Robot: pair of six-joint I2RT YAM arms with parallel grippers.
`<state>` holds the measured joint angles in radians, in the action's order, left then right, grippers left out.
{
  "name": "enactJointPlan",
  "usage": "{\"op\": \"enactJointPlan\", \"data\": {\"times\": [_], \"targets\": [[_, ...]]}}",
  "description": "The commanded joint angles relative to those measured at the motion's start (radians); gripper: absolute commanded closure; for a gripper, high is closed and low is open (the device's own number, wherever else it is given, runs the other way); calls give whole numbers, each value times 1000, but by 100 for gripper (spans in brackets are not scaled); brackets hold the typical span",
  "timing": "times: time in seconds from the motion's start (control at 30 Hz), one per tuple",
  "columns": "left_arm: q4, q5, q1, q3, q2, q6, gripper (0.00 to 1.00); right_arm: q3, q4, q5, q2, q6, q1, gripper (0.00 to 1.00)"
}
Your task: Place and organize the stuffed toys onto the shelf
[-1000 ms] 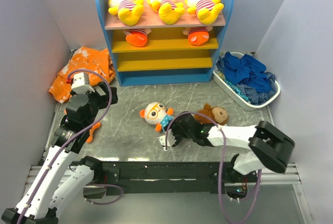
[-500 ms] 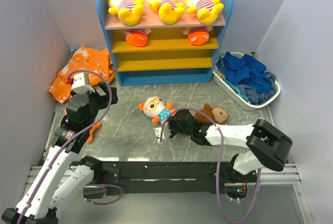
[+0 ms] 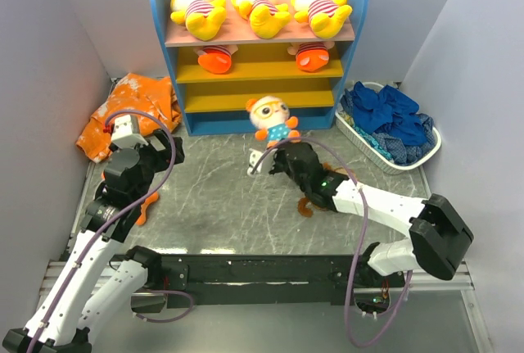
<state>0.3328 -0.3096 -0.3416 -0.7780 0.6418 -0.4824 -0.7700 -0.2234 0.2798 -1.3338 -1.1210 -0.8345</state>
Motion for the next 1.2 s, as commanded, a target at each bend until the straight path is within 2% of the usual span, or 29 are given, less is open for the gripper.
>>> {"op": "enactJointPlan", "data": {"times": [0.0, 0.37, 0.5, 0.83, 1.17], "targets": [[-35, -10, 4, 0, -16, 22, 4, -55, -89, 97, -22, 24, 75, 100], [-37, -16, 4, 2, -22, 24, 3, -155, -198, 79, -145, -13, 241, 100], [-35, -14, 4, 2, -24, 25, 4, -245, -159, 70, -212, -25, 281, 99], [-37, -13, 4, 2, -21, 25, 4, -325, -160, 1, -323, -99, 360, 85], [-40, -29, 4, 2, -22, 13, 4, -331, -238, -10, -370, -154, 388, 77]]}}
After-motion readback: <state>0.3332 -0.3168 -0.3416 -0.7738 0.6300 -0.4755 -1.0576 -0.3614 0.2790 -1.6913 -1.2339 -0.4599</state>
